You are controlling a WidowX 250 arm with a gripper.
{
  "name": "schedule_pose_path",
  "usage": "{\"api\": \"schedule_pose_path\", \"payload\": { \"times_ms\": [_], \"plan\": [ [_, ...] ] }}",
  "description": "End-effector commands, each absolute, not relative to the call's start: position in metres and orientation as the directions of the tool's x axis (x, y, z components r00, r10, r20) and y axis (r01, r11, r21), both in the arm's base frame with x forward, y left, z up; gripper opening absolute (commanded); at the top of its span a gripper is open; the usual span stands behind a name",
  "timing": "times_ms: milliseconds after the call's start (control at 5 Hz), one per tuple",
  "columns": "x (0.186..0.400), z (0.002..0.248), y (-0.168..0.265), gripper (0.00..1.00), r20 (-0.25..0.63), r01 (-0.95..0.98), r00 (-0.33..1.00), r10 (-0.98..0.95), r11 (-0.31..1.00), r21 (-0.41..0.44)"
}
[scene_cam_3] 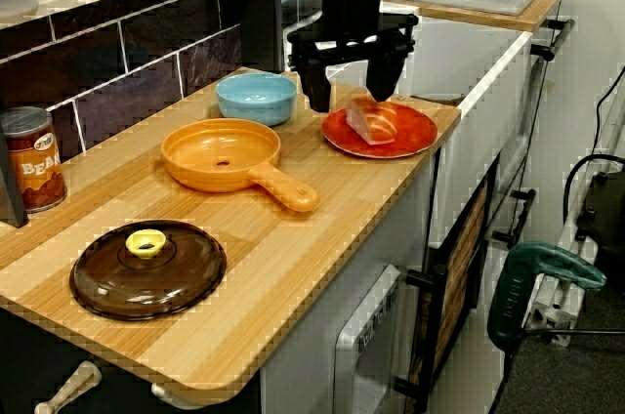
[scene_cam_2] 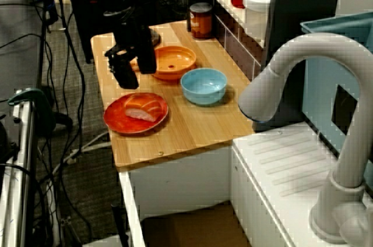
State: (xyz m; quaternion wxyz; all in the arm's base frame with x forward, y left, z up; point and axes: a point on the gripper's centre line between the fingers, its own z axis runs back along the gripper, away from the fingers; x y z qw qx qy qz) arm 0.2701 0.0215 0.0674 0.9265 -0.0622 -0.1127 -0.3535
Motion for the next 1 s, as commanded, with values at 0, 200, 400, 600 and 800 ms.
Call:
{"api": "schedule_pose_path", "payload": {
  "times_ms": [0, 200, 400, 600, 800],
  "plan": [
    [0.264, 0.086, 0.020, 1.00, 0.201, 0.628, 0.762, -0.615, 0.778, -0.001],
    [0.264, 0.085, 0.019, 1.00, 0.137, 0.530, 0.836, -0.531, 0.847, 0.041],
    [0.257, 0.087, 0.013, 1.00, 0.084, 0.464, 0.880, -0.468, 0.884, 0.057],
    [0.251, 0.089, 0.005, 1.00, 0.141, 0.467, 0.868, -0.476, 0.879, 0.094],
    [0.247, 0.085, -0.001, 1.00, 0.152, 0.492, 0.853, -0.499, 0.867, 0.081]
  ]
}}
